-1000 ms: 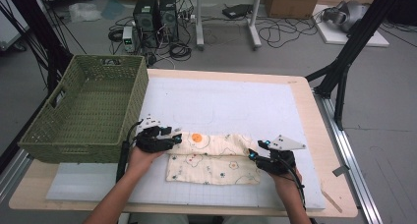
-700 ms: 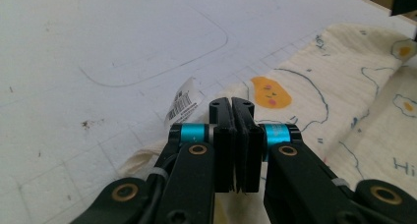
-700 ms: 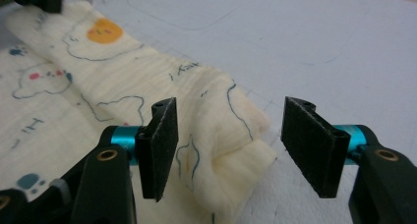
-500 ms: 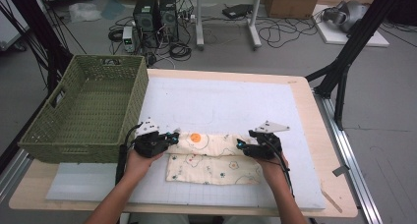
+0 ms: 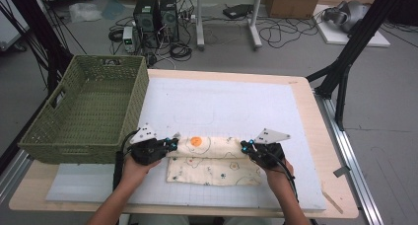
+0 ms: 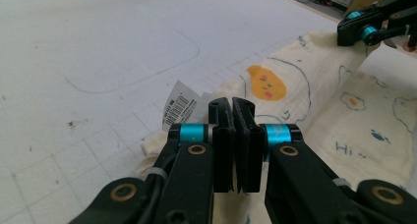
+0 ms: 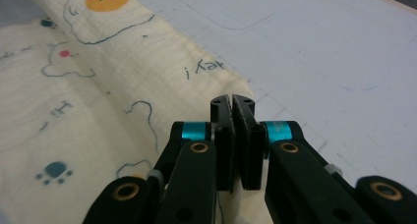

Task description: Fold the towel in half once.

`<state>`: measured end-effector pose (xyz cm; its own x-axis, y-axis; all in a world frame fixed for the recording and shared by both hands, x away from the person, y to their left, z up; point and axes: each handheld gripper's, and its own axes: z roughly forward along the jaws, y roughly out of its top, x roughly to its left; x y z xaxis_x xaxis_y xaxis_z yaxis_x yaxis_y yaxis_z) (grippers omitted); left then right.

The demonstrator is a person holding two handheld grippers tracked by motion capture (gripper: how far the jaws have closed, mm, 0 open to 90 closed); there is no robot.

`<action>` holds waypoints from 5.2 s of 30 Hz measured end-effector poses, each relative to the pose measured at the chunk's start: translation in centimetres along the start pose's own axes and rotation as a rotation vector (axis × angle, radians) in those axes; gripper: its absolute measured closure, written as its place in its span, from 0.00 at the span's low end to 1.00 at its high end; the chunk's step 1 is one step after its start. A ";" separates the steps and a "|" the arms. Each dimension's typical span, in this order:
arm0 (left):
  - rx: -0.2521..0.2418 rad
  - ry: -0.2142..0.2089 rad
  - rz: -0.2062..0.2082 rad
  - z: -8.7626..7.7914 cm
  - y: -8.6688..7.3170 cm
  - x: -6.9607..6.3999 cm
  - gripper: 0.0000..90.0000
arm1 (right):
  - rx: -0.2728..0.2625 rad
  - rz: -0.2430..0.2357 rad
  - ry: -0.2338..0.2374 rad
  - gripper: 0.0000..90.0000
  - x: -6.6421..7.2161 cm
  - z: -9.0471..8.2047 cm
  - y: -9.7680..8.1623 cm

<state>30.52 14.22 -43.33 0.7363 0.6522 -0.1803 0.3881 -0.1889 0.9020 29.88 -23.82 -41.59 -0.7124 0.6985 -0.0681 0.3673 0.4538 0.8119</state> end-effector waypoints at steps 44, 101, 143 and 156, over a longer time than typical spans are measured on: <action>-0.062 0.080 -0.031 -2.5 -0.6 0.7 0.66 | 0.015 0.028 0.110 0.95 1.0 -3.4 -4.4; -0.013 -0.045 -0.092 -0.9 -1.0 -0.4 0.97 | -0.057 0.133 -0.011 0.53 0.0 -4.1 -4.7; 0.059 0.106 -0.080 1.0 0.6 1.6 0.52 | 0.005 0.173 -0.178 0.55 -1.2 -2.2 -3.0; 0.186 0.108 -0.081 4.6 0.8 3.7 0.54 | 0.119 0.163 -0.028 0.58 -3.4 2.4 -2.4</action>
<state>36.06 13.08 -45.11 0.6390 0.7435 -0.1972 0.5465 -0.2585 0.7966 32.87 -25.92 -44.67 -0.6214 0.7825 0.0407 0.5455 0.3948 0.7393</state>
